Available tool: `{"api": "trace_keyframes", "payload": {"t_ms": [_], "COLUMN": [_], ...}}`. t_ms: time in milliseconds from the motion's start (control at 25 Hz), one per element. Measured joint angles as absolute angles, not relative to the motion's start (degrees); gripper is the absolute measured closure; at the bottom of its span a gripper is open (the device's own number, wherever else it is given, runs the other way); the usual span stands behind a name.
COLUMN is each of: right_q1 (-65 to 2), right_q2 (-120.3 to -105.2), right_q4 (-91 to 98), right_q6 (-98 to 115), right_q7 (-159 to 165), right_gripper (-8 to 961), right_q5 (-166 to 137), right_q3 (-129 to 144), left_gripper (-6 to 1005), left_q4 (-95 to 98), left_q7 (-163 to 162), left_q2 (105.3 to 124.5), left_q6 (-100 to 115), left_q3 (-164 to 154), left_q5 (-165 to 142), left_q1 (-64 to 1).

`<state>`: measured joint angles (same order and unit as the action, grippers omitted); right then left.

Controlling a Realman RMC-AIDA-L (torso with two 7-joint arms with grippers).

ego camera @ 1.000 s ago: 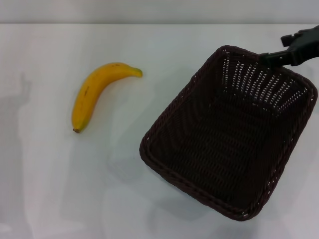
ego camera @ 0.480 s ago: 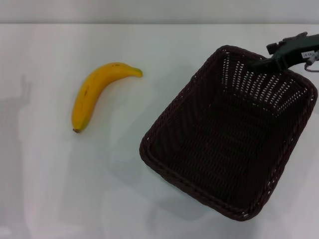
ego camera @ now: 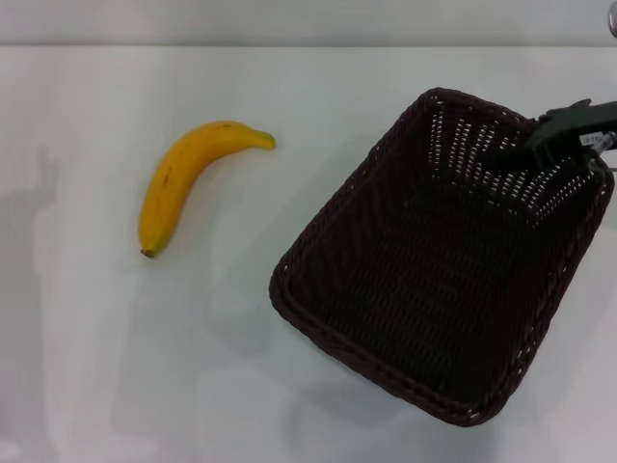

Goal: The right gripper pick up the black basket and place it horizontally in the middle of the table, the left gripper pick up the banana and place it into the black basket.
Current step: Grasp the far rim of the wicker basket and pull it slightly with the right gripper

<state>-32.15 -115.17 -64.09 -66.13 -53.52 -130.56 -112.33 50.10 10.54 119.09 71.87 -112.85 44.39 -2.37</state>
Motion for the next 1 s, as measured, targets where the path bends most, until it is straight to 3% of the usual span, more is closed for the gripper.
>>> {"api": "trace_keyframes", "payload": {"t_ms": [800,1000], "right_q1": [-33.1,-33.2], "right_q2": [-114.91,-114.88], "right_q4": [-63.6,-63.7], "right_q6": [-66.5,-66.3], "right_q7": [-51.1,-50.5], "right_gripper": [187,268], "right_q5": [-131.1,-131.1], "right_q3": [-111.0,-111.4], "left_gripper": [167,168], "left_q4": [50.1,50.1], "left_q7": [10.5,10.5], "left_q2": [119.09,119.09], "left_q6": [71.8,71.8], "left_q3": [-113.1,-113.2], "left_q5": [44.4,44.4], "left_q1": [-2.5,-2.6]}}
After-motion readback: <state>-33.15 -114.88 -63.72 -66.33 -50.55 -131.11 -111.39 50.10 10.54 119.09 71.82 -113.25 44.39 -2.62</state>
